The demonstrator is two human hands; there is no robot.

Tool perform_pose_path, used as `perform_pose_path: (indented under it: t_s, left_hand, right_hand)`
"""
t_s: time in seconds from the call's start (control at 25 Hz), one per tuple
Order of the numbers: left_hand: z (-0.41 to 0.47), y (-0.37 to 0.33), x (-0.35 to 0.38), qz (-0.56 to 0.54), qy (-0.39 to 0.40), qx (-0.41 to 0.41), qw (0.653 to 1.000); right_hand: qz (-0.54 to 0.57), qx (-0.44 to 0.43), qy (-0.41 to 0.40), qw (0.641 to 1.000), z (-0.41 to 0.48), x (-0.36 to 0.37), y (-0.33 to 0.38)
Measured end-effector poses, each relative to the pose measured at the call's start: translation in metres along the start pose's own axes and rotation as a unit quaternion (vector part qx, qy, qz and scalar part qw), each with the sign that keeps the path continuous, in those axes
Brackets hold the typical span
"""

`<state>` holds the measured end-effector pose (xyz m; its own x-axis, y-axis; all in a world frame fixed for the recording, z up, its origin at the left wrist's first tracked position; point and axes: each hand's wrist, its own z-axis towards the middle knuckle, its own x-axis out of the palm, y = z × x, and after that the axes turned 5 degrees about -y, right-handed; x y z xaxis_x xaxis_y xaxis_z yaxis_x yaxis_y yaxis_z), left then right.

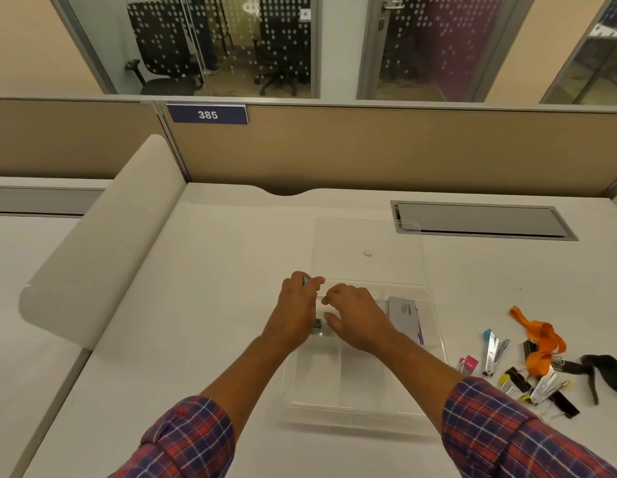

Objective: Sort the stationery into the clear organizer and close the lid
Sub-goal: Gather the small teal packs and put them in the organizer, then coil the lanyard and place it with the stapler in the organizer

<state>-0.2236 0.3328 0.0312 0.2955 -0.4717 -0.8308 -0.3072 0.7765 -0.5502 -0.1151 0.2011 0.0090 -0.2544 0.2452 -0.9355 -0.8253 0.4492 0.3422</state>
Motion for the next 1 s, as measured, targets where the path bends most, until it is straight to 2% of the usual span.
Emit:
perform_pose_path:
  t_s: [0.16, 0.32, 0.4, 0.56, 0.76, 1.0]
  left_hand:
    - [0.003, -0.007, 0.016, 0.092, 0.032, 0.019, 0.995]
    - [0.004, -0.013, 0.027, 0.129, 0.062, 0.016, 0.990]
    - [0.004, -0.012, 0.031, 0.124, 0.066, 0.006, 0.990]
    - [0.001, -0.011, 0.039, 0.117, 0.050, -0.005, 0.992]
    - [-0.009, -0.014, 0.047, 0.180, 0.029, 0.024, 0.983]
    - [-0.011, -0.060, 0.069, 0.187, 0.042, 0.053, 0.980]
  right_hand:
    - [-0.042, 0.027, -0.116, 0.992, -0.032, 0.007, -0.023]
    - [-0.057, 0.132, -0.026, 0.989, -0.044, 0.006, -0.049]
    - [-0.090, 0.141, -0.006, 0.986, -0.050, 0.004, -0.061]
    - [-0.123, 0.131, -0.004, 0.984, -0.070, -0.001, -0.076]
    - [-0.136, 0.137, -0.011, 0.981, -0.096, -0.007, -0.090]
    - [-0.118, 0.175, -0.044, 0.976, -0.132, -0.019, -0.105]
